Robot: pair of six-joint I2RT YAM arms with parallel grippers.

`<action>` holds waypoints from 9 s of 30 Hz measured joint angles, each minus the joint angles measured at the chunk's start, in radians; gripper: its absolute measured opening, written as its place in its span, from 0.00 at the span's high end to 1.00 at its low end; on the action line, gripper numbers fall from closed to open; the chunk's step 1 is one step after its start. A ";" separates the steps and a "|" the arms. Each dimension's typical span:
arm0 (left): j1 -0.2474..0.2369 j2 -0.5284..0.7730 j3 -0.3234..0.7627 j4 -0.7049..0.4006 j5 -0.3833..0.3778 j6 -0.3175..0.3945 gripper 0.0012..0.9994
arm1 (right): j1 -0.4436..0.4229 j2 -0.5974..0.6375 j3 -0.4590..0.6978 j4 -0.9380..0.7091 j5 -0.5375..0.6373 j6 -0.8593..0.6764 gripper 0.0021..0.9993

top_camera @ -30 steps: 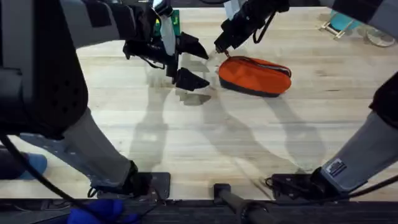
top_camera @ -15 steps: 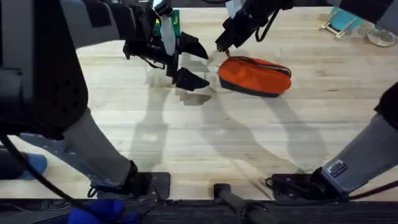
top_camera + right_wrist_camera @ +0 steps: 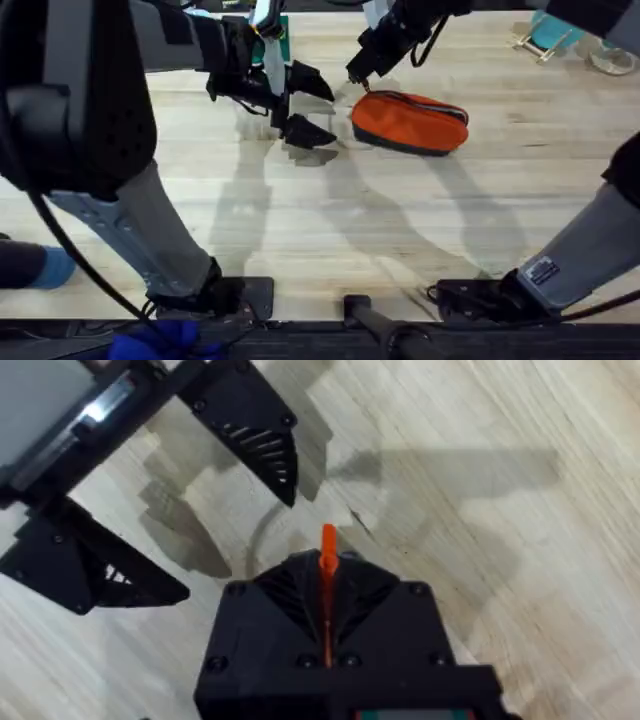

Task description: Unzip the bag, pick up the pens from the table one at a time and place them inside, then zip the bag closed.

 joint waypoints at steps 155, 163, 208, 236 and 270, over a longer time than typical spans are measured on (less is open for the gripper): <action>-0.140 0.147 -0.002 0.495 0.214 -0.178 0.96 | -0.118 -0.105 0.008 -0.340 0.094 -0.066 0.97; -0.140 0.147 -0.002 0.495 0.213 -0.178 0.96 | -0.159 -0.105 0.008 -0.346 0.093 -0.066 0.97; -0.137 0.147 -0.002 0.502 0.225 -0.181 0.96 | -0.402 -0.151 0.008 -0.491 0.040 0.020 0.97; -0.130 0.147 -0.005 0.499 0.228 -0.181 0.96 | -0.507 -0.184 -0.193 -0.461 0.086 0.107 0.97; -0.129 0.147 -0.005 0.506 0.237 -0.181 0.96 | -0.633 -0.212 -0.540 -0.200 0.024 0.257 0.97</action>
